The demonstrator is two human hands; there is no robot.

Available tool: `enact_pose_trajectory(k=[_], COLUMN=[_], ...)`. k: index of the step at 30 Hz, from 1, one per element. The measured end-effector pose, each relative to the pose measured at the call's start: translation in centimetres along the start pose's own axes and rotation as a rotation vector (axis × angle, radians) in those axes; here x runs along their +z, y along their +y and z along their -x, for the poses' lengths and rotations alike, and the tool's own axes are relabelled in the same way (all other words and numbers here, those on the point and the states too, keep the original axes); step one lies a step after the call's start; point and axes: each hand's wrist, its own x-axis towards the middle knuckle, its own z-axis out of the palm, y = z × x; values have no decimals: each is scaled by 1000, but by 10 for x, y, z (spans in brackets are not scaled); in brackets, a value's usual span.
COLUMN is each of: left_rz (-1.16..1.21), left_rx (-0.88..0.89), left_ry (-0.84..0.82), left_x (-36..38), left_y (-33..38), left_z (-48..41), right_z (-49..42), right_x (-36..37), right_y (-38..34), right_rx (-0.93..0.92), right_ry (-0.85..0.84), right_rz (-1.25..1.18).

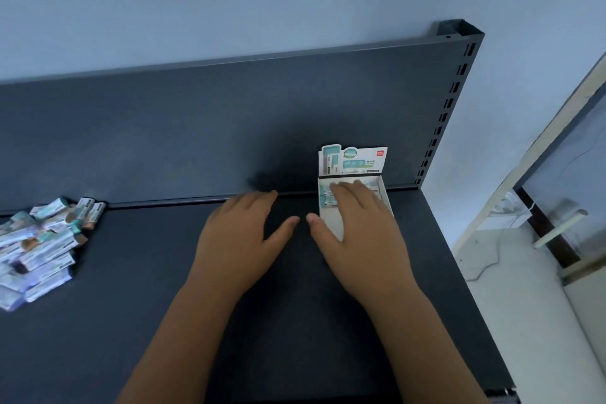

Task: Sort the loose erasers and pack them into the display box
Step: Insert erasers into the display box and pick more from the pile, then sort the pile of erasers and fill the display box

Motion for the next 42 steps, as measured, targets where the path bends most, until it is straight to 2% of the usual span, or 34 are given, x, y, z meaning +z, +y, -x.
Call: enact_pose_trajectory(k=[5, 9, 16, 22, 31, 35, 42], left_rz=[-58, -46, 30, 84, 192, 213, 280], left_rx=[-62, -45, 9, -13, -111, -84, -106], left_ry=[85, 118, 88, 86, 44, 17, 61], left_x=[-18, -37, -86, -113, -118, -115, -104], left_y=[-72, -146, -287, -374, -445, -459, -486], left_z=[21, 38, 75, 115, 146, 146, 123], right_z=[7, 13, 34, 46, 54, 49, 21], right_x=[38, 84, 157, 202, 236, 246, 260], right_y=[-69, -137, -270, -349, -409, -424, -447], right_rx=[-76, -71, 18, -1, -54, -65, -123], right_ry=[-25, -26, -24, -75, -138, -130, -116], right_rz=[-41, -55, -93, -82, -78, -85, -54])
